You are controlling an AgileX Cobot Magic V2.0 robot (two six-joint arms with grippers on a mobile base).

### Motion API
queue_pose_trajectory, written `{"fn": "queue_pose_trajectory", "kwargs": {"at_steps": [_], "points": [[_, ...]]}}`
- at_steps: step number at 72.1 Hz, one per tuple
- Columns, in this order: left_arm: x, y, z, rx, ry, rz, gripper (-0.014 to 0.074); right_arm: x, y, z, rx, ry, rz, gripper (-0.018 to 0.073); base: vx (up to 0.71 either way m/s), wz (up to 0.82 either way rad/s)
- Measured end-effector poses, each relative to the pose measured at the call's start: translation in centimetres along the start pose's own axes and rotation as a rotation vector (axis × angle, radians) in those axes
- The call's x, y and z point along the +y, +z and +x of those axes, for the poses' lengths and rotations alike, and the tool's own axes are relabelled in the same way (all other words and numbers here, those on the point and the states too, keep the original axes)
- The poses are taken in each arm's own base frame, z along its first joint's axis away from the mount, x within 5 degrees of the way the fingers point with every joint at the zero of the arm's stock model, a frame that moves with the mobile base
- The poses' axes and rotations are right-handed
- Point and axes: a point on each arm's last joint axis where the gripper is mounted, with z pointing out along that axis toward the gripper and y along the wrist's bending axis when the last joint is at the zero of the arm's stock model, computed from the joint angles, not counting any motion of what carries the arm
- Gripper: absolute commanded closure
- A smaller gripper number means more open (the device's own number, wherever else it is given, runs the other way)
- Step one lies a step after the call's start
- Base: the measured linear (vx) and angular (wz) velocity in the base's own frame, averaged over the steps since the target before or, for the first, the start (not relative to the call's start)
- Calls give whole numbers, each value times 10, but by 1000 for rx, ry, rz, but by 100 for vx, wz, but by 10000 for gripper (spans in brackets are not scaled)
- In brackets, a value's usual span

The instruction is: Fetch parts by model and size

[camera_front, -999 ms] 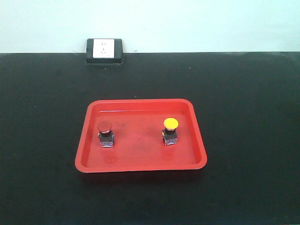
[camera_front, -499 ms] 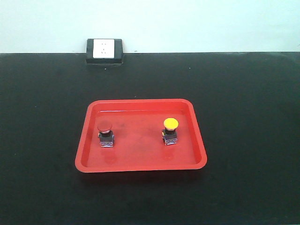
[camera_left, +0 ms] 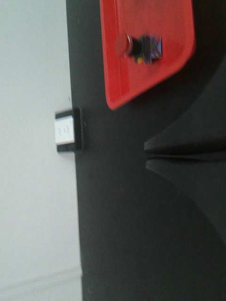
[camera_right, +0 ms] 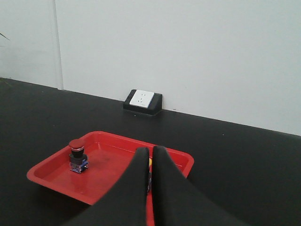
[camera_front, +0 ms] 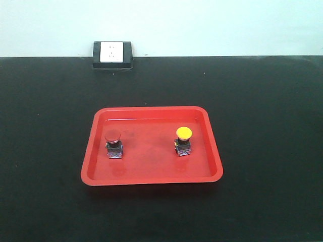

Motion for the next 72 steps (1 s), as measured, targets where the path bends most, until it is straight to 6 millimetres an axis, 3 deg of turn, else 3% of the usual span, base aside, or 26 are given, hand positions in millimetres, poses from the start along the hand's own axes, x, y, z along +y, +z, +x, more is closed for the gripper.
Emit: {"fn": "queue_pose_trajectory", "kwargs": {"at_steps": [10, 29, 72], "points": [[4, 4, 12, -7, -9, -55, 603, 0, 0, 0, 0, 0, 0, 569, 0, 0], [4, 4, 5, -81, 33, -54, 603, 0, 0, 0, 0, 0, 0, 569, 0, 0], [2, 3, 1, -133, -54, -16, 603, 0, 0, 0, 0, 0, 0, 569, 0, 0]]}}
